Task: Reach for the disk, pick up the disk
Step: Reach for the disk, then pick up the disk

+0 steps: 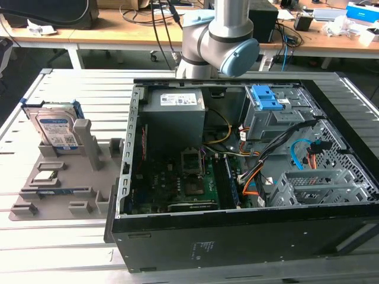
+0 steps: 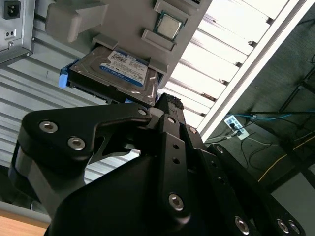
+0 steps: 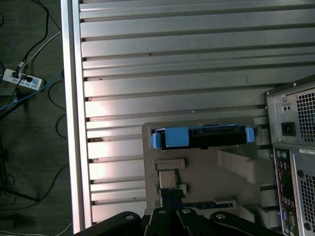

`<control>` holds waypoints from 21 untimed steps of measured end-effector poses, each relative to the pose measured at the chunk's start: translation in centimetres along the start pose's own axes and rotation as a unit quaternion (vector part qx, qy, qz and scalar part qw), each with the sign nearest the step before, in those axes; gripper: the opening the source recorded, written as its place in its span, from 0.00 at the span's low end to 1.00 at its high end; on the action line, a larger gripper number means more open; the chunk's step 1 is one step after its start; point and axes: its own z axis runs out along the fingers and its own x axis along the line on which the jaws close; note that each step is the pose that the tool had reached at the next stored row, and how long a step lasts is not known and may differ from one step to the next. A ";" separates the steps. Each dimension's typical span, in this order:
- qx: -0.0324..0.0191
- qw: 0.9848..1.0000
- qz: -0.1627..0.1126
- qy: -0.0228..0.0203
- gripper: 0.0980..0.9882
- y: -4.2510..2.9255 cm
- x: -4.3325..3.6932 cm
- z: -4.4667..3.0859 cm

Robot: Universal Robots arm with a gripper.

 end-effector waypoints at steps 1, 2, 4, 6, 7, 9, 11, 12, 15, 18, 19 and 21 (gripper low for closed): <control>0.000 1.000 0.000 0.000 0.01 0.00 0.01 0.00; 0.000 1.000 0.000 0.000 0.01 0.00 0.02 0.00; 0.000 1.000 0.000 0.000 0.01 0.00 0.03 0.00; 0.000 1.000 0.000 0.000 0.01 0.00 0.03 0.00; 0.000 1.000 0.000 0.000 0.01 0.00 0.03 0.00; 0.000 1.000 0.000 0.000 0.01 0.00 0.04 0.00; 0.000 1.000 0.000 0.000 0.01 0.00 0.05 0.00; 0.000 1.000 0.000 0.000 0.01 0.00 0.05 0.00; 0.000 1.000 -0.008 0.000 0.01 0.00 0.06 0.00; -0.001 1.000 -0.024 0.001 0.01 0.00 0.06 0.00; -0.001 1.000 -0.030 0.001 0.01 0.00 0.06 0.00; -0.001 0.999 -0.043 0.002 0.01 0.00 0.06 0.00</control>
